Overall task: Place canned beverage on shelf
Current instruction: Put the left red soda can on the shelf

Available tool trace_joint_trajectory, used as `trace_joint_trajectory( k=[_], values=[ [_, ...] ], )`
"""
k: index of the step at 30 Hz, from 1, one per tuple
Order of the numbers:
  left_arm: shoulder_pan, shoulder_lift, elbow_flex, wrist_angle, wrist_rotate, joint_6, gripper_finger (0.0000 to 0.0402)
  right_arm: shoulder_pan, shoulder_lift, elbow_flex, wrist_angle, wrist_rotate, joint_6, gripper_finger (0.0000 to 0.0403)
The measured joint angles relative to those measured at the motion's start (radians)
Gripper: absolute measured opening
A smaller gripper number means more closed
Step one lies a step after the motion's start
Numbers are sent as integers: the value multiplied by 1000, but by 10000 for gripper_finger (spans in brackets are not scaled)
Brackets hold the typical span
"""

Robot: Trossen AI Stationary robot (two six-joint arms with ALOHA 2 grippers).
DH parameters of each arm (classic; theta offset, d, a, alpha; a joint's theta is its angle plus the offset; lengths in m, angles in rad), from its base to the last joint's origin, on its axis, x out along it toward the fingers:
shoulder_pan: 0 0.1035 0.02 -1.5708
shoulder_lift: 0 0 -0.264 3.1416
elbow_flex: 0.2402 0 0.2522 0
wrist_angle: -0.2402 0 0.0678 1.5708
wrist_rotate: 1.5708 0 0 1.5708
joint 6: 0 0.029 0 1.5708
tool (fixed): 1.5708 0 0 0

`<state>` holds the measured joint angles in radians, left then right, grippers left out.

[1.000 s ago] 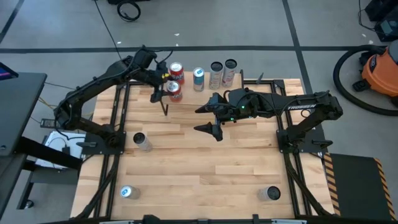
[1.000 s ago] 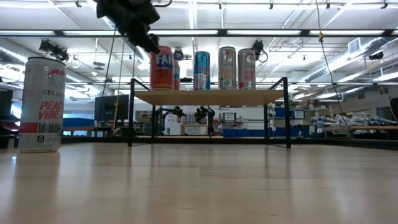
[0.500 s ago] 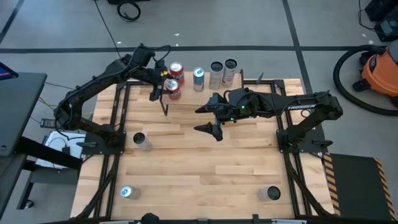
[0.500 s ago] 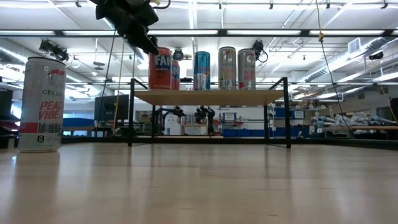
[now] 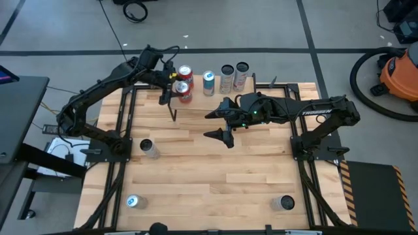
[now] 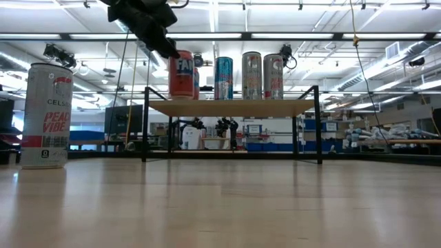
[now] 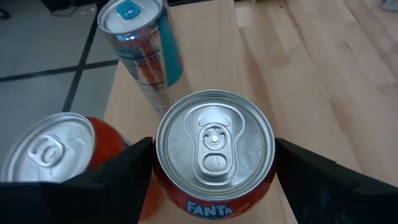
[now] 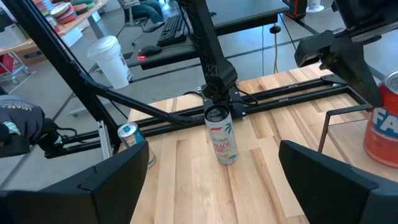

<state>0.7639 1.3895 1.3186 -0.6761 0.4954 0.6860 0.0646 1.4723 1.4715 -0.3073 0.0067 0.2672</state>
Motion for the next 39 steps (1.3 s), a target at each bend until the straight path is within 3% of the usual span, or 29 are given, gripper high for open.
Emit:
trace_joint_trajectory(
  k=[39],
  values=[
    [-14, 26, 1, 1, 0, -47, 315, 0, 0, 0, 0, 0, 0, 369]
  ],
)
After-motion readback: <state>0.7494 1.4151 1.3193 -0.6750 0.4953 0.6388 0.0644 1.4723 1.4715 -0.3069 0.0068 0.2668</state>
